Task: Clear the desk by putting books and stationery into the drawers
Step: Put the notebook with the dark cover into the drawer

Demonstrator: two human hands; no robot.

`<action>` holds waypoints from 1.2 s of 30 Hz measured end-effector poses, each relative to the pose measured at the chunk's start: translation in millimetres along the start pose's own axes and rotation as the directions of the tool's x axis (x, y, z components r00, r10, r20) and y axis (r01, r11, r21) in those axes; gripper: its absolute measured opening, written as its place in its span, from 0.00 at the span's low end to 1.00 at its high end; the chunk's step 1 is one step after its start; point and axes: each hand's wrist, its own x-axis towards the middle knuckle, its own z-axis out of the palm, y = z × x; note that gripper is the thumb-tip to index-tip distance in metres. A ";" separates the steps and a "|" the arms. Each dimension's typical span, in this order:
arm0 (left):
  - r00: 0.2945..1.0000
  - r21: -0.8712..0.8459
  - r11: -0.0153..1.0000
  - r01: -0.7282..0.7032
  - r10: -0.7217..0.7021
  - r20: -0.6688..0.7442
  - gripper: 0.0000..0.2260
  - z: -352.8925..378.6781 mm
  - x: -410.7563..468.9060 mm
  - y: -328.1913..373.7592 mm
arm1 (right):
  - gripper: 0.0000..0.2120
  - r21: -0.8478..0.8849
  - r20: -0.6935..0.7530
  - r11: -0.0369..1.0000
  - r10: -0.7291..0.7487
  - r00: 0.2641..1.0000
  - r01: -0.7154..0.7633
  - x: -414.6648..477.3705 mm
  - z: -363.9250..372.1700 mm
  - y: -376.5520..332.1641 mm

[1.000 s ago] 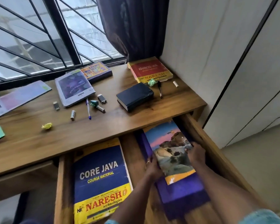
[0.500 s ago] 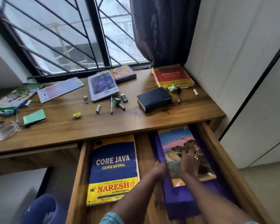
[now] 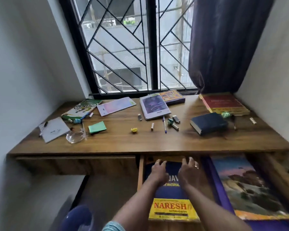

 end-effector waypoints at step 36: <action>0.974 0.124 0.992 -0.022 0.049 -0.223 0.23 -293.4 296.3 -223.9 | 0.15 0.084 -0.010 0.943 0.324 0.946 -0.323 307.7 28.0 -228.1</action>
